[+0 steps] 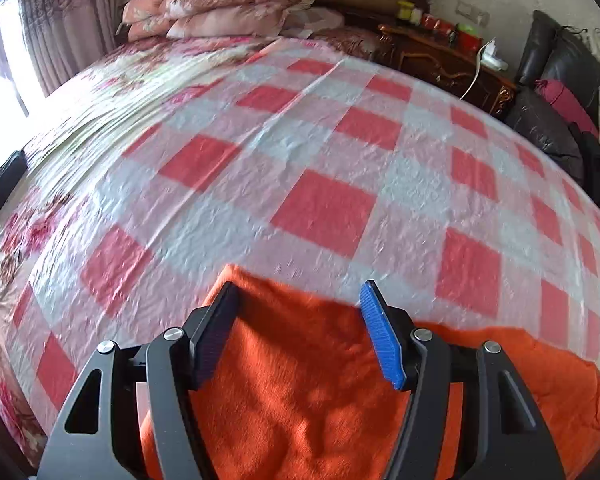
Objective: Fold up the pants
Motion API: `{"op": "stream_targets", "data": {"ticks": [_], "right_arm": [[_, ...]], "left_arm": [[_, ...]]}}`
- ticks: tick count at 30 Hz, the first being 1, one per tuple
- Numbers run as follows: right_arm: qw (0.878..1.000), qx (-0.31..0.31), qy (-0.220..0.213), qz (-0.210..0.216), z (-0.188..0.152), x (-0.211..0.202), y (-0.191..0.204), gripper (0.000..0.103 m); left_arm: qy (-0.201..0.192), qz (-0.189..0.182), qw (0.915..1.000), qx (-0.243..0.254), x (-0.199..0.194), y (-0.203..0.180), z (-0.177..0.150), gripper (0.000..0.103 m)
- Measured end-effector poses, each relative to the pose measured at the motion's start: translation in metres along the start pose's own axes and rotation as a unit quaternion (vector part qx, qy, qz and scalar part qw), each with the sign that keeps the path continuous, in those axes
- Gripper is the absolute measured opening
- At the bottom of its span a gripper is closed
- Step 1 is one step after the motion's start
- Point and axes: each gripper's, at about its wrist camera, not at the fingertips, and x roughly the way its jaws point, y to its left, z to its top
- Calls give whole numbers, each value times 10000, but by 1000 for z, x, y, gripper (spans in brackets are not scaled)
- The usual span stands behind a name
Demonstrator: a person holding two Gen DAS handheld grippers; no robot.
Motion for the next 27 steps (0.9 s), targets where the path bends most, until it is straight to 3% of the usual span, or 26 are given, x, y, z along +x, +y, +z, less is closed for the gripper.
{"op": "stream_targets", "data": {"ticks": [3,5,6,8,9,10,11,14,17,19,21,22,24,26,27], "right_arm": [[9994,207,-277,26,-7,-28,-13,60],[9989,306,-334,-156,-27,-52,-26,60],[9984,363,-354,-243,-38,-62,-35,60],[9960,638,-359,-519,-64,-80,-60,61],[9943,792,-326,-631,-74,-84,-72,61],[9929,898,-256,-733,-85,-84,-85,60],[9921,935,-184,-819,-93,-82,-92,59],[9898,1216,9,-742,-109,-69,-110,46],[9888,1339,-78,-659,-112,-68,-118,45],[9890,1338,-16,-627,-113,-64,-119,45],[9899,1260,-9,-652,-113,-63,-118,45],[9904,1204,1,-682,-113,-63,-116,45],[9902,1201,22,-711,-114,-63,-115,45],[9905,1178,18,-711,-115,-63,-115,46],[9907,1151,24,-724,-115,-63,-114,46]], "left_arm": [[-10,13,10000,16,-2,-1,-1,14],[-37,86,10000,-34,-13,-2,-1,30],[-200,242,9995,41,-23,-5,0,42],[-714,736,9935,498,-47,-15,3,42],[-961,1014,9871,776,-58,-23,8,40],[-1093,1179,9819,1001,-61,-32,16,28],[-1123,1239,9777,1268,-58,-42,25,25],[-1027,1584,9492,2517,-11,-88,55,24],[-526,1847,9239,3309,53,-120,71,24],[-253,1763,9203,3482,86,-132,75,28],[59,2109,9015,3780,117,-139,74,29],[177,2223,8974,3806,125,-137,73,29],[317,2467,9045,3466,134,-122,85,28],[243,2384,9185,3147,128,-107,100,26],[237,2441,9179,3120,128,-105,103,26]]}}
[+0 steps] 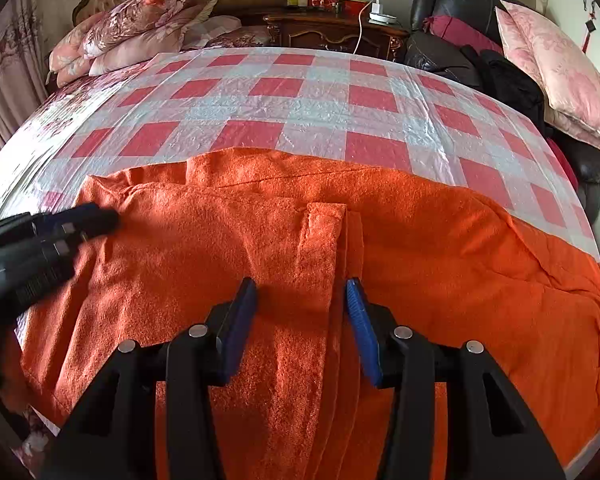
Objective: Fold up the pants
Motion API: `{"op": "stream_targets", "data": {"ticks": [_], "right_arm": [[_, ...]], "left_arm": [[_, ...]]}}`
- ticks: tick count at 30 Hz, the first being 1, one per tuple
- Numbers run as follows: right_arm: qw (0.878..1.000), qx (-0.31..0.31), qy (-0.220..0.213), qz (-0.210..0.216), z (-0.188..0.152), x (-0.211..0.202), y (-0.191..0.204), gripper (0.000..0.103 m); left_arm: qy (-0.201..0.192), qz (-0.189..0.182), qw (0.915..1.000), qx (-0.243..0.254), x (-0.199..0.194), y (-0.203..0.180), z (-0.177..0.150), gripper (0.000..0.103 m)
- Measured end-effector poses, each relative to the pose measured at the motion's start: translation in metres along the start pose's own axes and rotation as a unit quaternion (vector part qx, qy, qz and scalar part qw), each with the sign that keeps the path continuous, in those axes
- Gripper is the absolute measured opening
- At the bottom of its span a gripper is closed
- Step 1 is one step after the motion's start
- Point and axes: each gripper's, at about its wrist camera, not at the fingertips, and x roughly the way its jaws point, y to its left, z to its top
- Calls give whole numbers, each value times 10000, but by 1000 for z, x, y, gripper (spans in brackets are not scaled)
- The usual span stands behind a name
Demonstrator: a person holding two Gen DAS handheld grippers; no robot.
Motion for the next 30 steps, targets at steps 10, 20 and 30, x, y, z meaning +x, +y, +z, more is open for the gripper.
{"op": "stream_targets", "data": {"ticks": [10,20,30], "right_arm": [[10000,-9,-10,66,0,0,-2,47],[9997,218,12,124,1,-8,-22,51],[9995,-299,117,68,-58,-39,-6,49]], "left_arm": [[-89,-305,9994,-116,-31,8,-7,23],[-227,391,9987,-251,-45,25,-35,25],[-70,-302,9992,242,-73,-12,-103,25]]}}
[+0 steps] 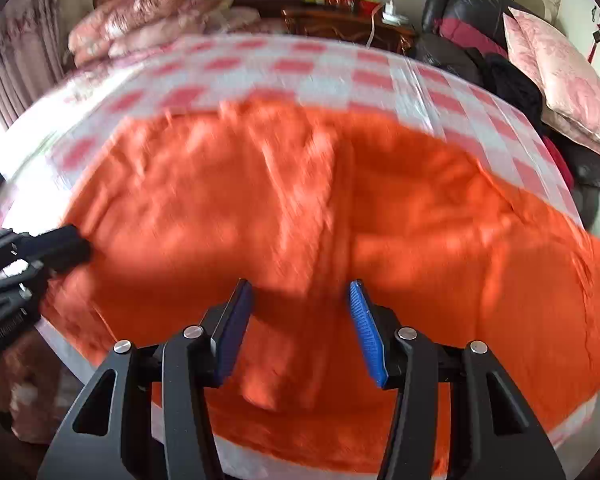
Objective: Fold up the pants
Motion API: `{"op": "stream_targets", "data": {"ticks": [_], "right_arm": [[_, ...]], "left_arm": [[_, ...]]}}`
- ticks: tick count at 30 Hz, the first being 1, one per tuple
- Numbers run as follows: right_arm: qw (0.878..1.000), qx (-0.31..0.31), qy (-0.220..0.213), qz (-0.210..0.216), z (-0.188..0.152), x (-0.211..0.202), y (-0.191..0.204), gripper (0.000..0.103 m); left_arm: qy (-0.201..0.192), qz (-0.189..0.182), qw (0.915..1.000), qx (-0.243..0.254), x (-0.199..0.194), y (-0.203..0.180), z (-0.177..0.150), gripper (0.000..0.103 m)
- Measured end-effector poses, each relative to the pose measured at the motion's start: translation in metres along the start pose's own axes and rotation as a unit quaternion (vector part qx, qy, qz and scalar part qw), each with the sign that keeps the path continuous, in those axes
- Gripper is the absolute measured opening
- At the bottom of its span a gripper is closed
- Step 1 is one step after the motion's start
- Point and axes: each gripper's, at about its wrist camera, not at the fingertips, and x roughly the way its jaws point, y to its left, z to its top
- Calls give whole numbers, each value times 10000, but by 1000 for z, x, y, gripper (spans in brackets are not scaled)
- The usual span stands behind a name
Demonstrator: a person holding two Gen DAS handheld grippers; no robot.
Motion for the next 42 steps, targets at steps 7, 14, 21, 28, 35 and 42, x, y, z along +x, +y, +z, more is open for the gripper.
{"op": "stream_targets", "data": {"ticks": [7,14,21,28,35,42], "right_arm": [[9999,-74,-1,-132,-19,-15,-8,51],[9993,-312,-63,-181,-33,-23,-1,51],[9992,-273,-287,-20,-27,-42,2,52],[9980,-497,-257,293,-15,-34,31,52],[9987,-372,141,318,-21,-17,29,53],[9987,-387,148,313,-22,-17,30,54]], "left_arm": [[-245,4,9993,-299,-20,21,-9,25],[-232,-168,9989,374,-19,-18,-32,30],[-405,-185,9967,-673,-48,18,-48,50],[-291,-1716,9390,-2967,-43,81,-74,48],[-59,-2716,8672,-4174,-23,97,-89,47],[106,-3155,8101,-4940,-3,101,-91,43]]}}
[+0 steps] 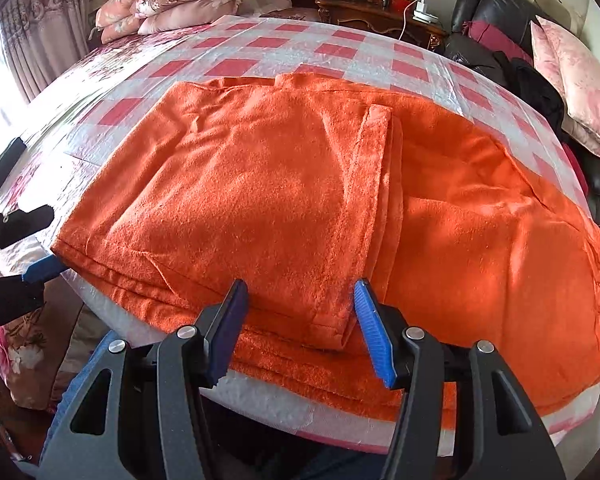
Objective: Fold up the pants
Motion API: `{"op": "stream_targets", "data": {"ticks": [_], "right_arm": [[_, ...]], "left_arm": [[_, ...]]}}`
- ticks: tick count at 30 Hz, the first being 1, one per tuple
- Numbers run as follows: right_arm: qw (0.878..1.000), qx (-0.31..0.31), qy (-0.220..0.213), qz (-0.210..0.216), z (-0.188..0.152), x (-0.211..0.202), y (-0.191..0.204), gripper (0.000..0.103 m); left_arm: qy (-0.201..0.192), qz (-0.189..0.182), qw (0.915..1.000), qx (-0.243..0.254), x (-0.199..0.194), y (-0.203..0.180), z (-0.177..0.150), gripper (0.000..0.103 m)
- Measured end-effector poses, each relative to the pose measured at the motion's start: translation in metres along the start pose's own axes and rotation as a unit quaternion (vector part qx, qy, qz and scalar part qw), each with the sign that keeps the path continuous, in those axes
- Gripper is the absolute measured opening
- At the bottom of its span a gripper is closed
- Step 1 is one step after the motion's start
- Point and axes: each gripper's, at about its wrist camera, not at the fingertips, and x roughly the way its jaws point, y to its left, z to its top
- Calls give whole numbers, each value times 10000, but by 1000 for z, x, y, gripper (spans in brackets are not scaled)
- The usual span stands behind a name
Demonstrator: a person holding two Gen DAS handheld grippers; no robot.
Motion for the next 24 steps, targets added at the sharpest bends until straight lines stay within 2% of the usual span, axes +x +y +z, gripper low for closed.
{"op": "stream_targets", "data": {"ticks": [2,6,10,14,16,18,24], "right_arm": [[10000,-7,-1,-9,0,0,0,54],[10000,-3,1,12,0,0,0,55],[10000,-9,38,-8,0,0,0,57],[9999,58,148,28,1,2,-3,59],[9998,52,178,27,1,2,-3,59],[9998,34,196,6,2,2,-2,59],[9997,5,246,-40,3,2,-1,60]], "left_arm": [[-24,-9,9999,-156,5,2,2,38],[-16,129,9997,-227,9,6,4,16],[-101,340,9994,-1,1,6,3,12],[-194,438,9978,455,1,-11,3,13],[-262,534,9967,551,0,-15,3,30],[-280,441,9972,529,-1,-13,4,31],[-358,479,9970,485,0,-13,9,30]]}}
